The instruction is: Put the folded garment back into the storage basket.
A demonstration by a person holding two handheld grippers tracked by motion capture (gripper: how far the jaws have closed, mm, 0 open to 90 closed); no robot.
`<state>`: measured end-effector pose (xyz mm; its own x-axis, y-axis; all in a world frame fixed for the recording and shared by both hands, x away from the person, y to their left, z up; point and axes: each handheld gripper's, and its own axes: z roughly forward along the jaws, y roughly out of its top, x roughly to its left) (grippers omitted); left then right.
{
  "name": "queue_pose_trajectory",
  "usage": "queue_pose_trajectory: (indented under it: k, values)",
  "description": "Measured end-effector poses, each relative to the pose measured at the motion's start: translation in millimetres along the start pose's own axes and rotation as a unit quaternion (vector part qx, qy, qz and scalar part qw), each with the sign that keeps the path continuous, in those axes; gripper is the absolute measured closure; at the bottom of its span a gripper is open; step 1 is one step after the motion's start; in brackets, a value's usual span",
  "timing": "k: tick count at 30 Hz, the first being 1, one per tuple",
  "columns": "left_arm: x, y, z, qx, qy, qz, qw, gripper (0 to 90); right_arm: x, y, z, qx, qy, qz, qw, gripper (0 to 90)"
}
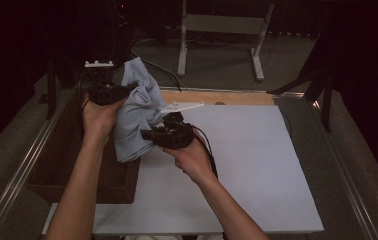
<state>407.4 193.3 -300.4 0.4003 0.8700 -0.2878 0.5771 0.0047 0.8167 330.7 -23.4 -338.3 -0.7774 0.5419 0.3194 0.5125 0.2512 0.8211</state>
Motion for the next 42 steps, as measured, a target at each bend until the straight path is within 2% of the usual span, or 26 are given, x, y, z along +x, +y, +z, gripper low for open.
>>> queue_pose_trajectory:
  k: [14, 42]
  values:
    - [9.9, -3.1, -7.5, -0.008, 0.004, 0.000, 1.0000, 82.4, 5.2, 1.2, 16.5, 0.006, 0.004, 0.003, 1.0000, 79.1]
    - [29.3, -12.0, -15.8, -0.005, 0.014, -0.003, 0.9999, 82.4, 18.8, -3.6, 47.0, 0.017, 0.004, -0.002, 0.9998, 79.0]
